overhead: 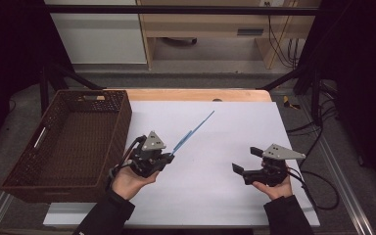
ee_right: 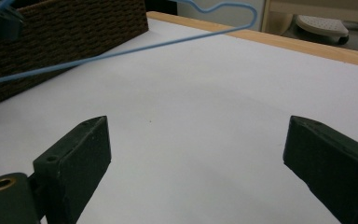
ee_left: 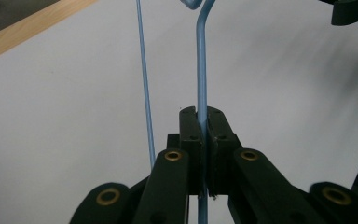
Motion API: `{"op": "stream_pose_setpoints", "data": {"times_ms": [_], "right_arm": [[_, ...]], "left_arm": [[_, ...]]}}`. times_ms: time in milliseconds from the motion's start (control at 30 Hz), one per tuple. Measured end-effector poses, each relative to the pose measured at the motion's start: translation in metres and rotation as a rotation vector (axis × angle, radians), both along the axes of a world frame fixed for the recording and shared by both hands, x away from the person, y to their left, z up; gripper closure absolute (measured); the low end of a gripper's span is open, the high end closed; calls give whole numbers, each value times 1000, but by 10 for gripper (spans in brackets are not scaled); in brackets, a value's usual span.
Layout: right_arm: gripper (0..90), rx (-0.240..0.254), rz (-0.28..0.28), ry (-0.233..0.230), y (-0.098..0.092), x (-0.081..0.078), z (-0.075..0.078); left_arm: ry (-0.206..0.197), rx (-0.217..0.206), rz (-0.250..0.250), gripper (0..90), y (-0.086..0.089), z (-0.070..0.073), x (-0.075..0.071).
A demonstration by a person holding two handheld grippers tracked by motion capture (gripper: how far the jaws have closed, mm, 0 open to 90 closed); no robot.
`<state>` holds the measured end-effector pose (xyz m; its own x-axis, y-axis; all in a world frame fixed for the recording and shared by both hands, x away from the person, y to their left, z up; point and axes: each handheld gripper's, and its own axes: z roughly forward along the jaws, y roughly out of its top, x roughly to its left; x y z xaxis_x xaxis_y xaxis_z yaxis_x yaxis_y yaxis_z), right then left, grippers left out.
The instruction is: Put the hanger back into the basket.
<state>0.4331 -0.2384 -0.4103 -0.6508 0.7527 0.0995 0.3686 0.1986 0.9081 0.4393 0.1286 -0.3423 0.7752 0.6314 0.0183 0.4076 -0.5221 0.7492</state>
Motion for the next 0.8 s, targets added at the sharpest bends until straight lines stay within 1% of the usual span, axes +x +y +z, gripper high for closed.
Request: {"op": "stream_pose_setpoints", "data": {"times_ms": [33,67,133,200,300,333,367,400,433,567,667,800], "right_arm": [[71,0,-8,-1,-2,-1,0],[66,0,-13,-4,-3,-2,0],[59,-2,-26,-1,-7,-4,0],[48,-12,-40,-7,-11,-6,0],[43,-22,-53,-5,-15,-8,-1],[41,-26,-52,-5,-16,-9,-2],[37,-27,-60,-4,-17,-9,-2],[36,-31,-63,-5,-19,-10,-2],[35,-25,-68,-3,-20,-11,-2],[31,-28,-80,-5,-24,-14,-2],[30,-30,-81,-4,-25,-15,-2],[29,-37,-79,-7,-24,-16,-2]], "left_arm": [[-1,-4,-7,872,2,3,0],[4,-17,-10,873,5,6,0],[-10,-10,-15,873,9,13,0],[-16,-19,-16,872,14,20,0],[-27,-28,-10,872,23,30,1],[-32,-25,-5,873,27,33,1],[-33,-32,-7,872,30,35,1],[-32,-39,-7,872,33,38,2],[-33,-41,-6,872,37,40,3],[-42,-42,-5,872,47,48,5],[-52,-46,2,872,54,53,7],[-54,-59,10,872,63,60,11]]}}
